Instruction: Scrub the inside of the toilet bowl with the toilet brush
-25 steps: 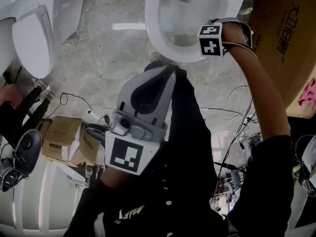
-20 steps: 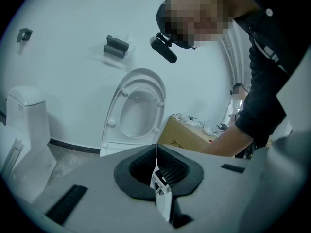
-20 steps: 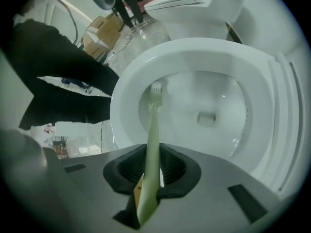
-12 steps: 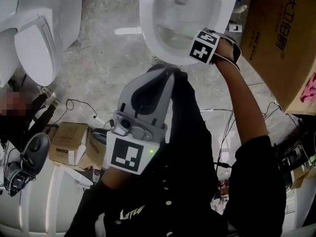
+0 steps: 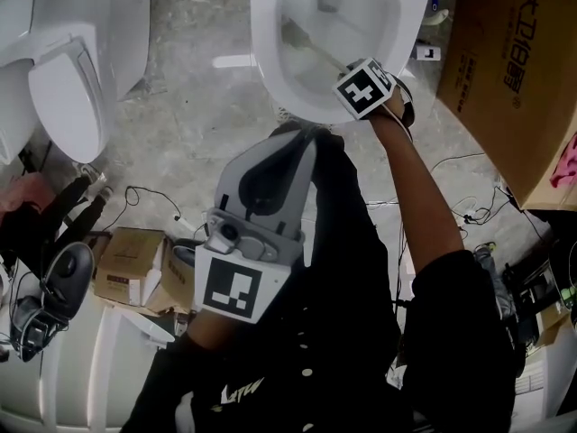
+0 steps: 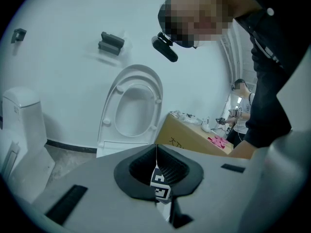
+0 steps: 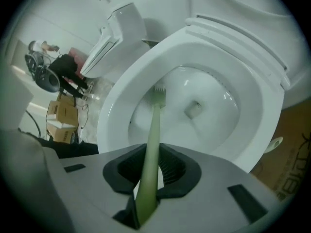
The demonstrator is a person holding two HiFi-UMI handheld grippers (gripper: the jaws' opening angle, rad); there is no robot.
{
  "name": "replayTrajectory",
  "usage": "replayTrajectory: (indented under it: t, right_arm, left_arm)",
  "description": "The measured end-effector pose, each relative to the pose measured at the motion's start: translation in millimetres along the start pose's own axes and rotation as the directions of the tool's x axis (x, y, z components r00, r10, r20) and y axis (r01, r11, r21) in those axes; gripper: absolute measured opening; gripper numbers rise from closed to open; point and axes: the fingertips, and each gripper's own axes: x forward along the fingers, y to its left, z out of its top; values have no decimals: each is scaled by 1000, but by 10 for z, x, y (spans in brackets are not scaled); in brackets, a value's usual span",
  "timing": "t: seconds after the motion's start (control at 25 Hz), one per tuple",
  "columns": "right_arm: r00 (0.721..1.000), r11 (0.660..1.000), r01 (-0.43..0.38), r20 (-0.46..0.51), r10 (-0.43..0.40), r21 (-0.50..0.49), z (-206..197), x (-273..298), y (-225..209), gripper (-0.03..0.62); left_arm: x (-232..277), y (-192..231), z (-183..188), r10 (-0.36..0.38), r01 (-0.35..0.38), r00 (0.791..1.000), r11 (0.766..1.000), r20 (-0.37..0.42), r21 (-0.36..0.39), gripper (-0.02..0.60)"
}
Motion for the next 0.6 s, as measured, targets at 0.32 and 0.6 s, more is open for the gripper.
replayTrajectory:
  t: [0.32, 0.6]
  right_arm:
    - [995, 993, 36, 84, -46, 112, 376, -25, -200, 83]
    - [987, 978, 85, 120, -109, 189, 530, -54, -461, 83]
  left_arm:
    - [42, -17, -63, 7, -7, 1000, 1000, -4, -9, 29]
    - [45, -13, -120, 9, -9, 1000, 1000, -12, -8, 29]
